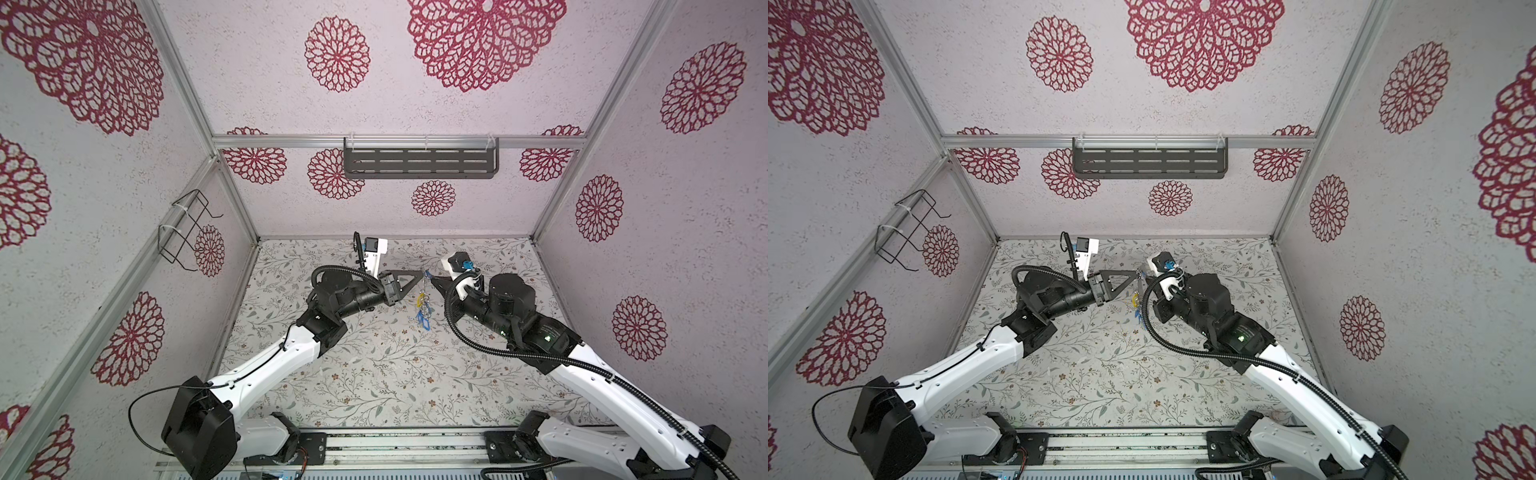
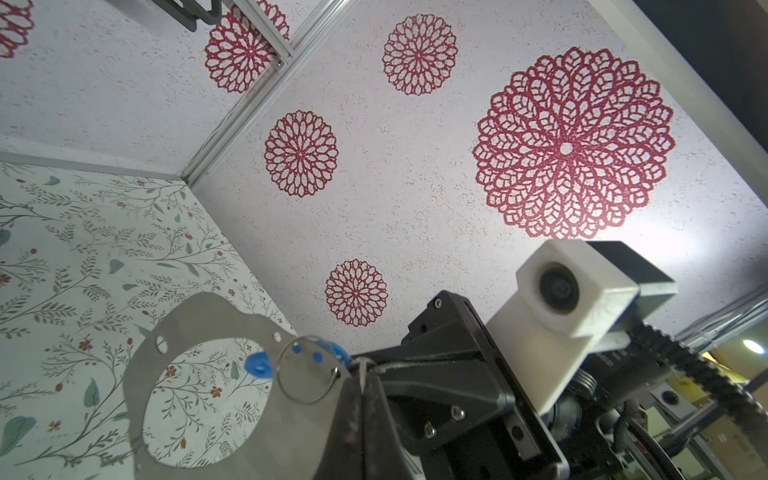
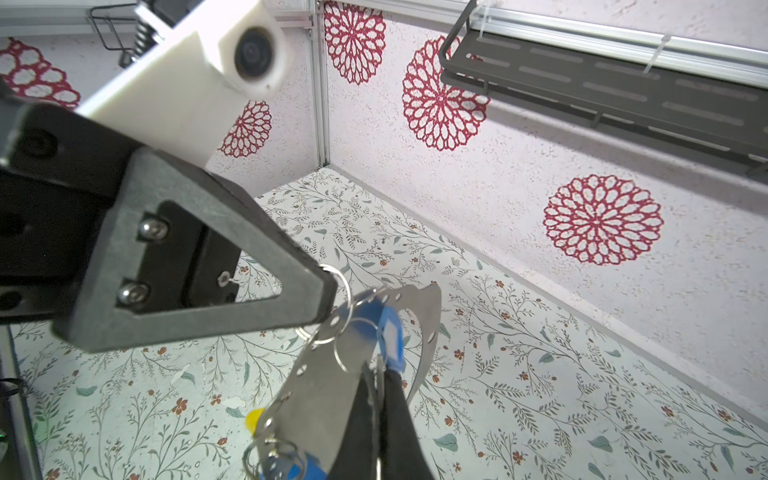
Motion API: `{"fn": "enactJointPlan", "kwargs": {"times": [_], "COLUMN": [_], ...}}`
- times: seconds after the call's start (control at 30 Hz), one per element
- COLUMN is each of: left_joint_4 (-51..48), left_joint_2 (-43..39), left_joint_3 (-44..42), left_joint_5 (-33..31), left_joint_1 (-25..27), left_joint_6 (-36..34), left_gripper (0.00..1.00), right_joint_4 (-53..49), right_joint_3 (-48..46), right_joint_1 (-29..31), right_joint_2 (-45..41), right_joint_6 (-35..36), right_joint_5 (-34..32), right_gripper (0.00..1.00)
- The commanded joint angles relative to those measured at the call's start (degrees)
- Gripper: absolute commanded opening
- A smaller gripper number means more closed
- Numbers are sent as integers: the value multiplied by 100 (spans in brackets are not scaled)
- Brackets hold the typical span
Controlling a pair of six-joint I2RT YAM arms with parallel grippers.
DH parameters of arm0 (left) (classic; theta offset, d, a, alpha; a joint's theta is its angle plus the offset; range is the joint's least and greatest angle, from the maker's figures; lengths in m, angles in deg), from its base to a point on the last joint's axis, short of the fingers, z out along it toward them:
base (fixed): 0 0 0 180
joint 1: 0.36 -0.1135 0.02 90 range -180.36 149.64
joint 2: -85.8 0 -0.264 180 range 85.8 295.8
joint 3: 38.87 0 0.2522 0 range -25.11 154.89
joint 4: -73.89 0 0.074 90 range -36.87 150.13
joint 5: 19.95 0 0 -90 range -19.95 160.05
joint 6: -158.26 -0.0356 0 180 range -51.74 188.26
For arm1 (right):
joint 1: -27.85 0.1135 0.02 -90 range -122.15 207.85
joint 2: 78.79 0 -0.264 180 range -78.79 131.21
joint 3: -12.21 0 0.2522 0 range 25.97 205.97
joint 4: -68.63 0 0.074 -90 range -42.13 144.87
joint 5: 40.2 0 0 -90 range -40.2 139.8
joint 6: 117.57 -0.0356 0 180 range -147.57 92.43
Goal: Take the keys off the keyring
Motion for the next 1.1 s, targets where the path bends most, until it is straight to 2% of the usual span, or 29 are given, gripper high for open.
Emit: {"fn": "enactJointPlan", "kwargs": {"times": [0.0,0.37,0.53,0.63,0.73,0.87,1.0,1.07], "left_joint_4": [970,678,655,1132,1208,1053,1036,924], "left_joint_2": [-106,-38,-51,-107,-241,-470,-739,-805], "left_joint_3": [59,107,52,-255,-585,-1023,-1533,-1594], "left_joint_5": [382,1168,1512,1623,1426,1130,953,801], "left_joint_1": [-173,-130,14,179,239,294,433,400], "left_joint_6": [66,-243,-670,-1227,-1979,-3248,-5064,-5251], "left_gripper": [0,0,0,0,0,0,0,0], "right_joint_4": [-455,-1147,-1398,-1515,-1560,-1539,-1544,-1535], "right_joint_3": [227,1152,1563,1825,2022,2093,2108,2089], "right_joint_1": [-410,-642,-712,-747,-747,-747,-752,-749], "right_joint_2": [16,674,928,1064,1135,1157,1180,1172], "right_joint_6": [-85,-224,-242,-218,-222,-257,-269,-270], "right_joint_5": [-410,-237,-217,-190,-50,94,194,244], "right_gripper": [0,0,0,0,0,0,0,0]}}
